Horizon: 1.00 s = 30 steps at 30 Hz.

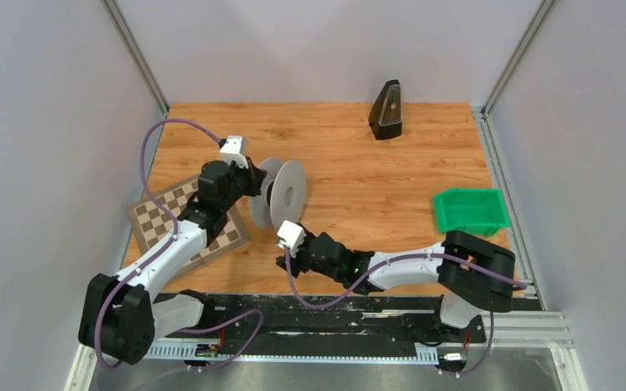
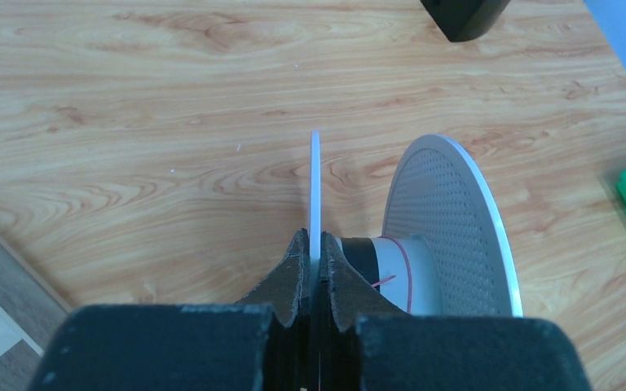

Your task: Wrap the cables

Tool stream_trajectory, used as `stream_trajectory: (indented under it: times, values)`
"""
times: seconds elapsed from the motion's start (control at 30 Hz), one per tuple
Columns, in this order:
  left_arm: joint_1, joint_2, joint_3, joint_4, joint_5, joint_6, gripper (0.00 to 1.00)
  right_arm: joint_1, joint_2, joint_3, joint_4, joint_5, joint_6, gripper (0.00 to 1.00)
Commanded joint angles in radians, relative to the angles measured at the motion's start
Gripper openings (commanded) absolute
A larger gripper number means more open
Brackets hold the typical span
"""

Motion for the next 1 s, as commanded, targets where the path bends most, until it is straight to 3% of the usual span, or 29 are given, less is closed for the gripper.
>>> stream_trajectory:
  times: [0.0, 0.1, 0.2, 0.27, 0.37, 0.53, 0.97]
  values:
    - [0.023, -0.029, 0.109, 0.019, 0.022, -0.098, 0.0, -0.004, -0.137, -0.133, 0.202, 0.027, -0.04, 0.65]
    - [0.024, -0.055, 0.116, -0.015, 0.03, -0.097, 0.0, -0.002, -0.154, -0.146, 0.171, -0.031, -0.176, 0.66]
    - [0.024, -0.079, 0.111, -0.006, 0.048, -0.121, 0.0, -0.001, -0.129, -0.06, 0.015, -0.075, -0.234, 0.66]
    - [0.024, -0.095, 0.123, -0.008, 0.084, -0.137, 0.0, 0.011, -0.115, -0.035, -0.007, -0.031, -0.255, 0.65]
    - [0.025, -0.14, 0.159, -0.03, 0.12, -0.154, 0.0, 0.057, -0.139, -0.083, 0.078, 0.069, -0.305, 0.66]
    - [0.023, -0.205, 0.268, -0.113, 0.151, -0.133, 0.0, 0.088, -0.207, -0.213, 0.258, 0.08, -0.436, 0.68]
    - [0.023, -0.306, 0.464, -0.339, 0.211, -0.164, 0.0, 0.12, -0.301, -0.27, 0.362, 0.174, -0.892, 0.71]
